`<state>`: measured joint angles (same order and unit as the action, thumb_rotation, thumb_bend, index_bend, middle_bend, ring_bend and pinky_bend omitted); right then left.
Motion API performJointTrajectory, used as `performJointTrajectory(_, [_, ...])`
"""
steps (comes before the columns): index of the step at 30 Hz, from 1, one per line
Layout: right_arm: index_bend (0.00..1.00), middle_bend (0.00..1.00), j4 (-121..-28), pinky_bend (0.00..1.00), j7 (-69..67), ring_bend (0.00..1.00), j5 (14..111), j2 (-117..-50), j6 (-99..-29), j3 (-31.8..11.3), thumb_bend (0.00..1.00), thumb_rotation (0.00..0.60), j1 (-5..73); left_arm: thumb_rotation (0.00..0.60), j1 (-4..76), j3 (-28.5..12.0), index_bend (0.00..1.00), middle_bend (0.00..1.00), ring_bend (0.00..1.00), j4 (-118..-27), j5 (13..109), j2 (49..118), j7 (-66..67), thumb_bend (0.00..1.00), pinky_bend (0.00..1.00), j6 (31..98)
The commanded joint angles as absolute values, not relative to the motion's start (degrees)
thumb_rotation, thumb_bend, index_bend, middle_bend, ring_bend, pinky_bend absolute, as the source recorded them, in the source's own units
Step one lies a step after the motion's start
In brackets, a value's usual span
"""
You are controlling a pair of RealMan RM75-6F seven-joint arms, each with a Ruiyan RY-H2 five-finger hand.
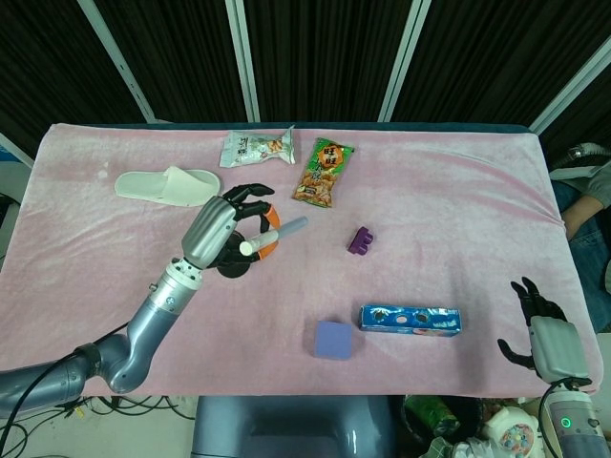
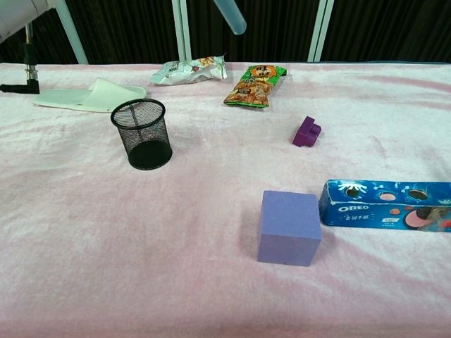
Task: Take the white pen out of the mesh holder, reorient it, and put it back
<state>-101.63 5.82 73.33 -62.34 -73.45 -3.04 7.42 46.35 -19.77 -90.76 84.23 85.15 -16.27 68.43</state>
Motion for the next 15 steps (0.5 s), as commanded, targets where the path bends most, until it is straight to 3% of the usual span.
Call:
performJointTrajectory(1, [0.0,0.0,-101.65,0.17,5.84,0.16,73.3,-62.32,-73.48,-3.04,0.19,0.6,7.4,0.6,45.72,-21.09,0.69,0.65,0.23,-95.44,83.1,82.43,-19.04,0.42,0.28,68.84])
performJointTrajectory(8, [0.0,0.0,-101.67,0.17,5.93,0.16,73.13,-62.32,-73.43,-3.06,0.19,0.6,7.4,0.6,44.01,-22.23,0.69,0.65,0.23,-101.08,79.16,76.63,-21.85,0.42,0.28,66.95])
performJointTrajectory(15, [0.0,0.0,-101.7,0.17,6.16,0.16,72.95,-62.38,-73.42,-3.08,0.19,0.6,7.41,0.6,42.55,-20.05,0.69,0.65,0.23,-100.5,75.62,72.69,-20.17,0.42,0.28,63.29])
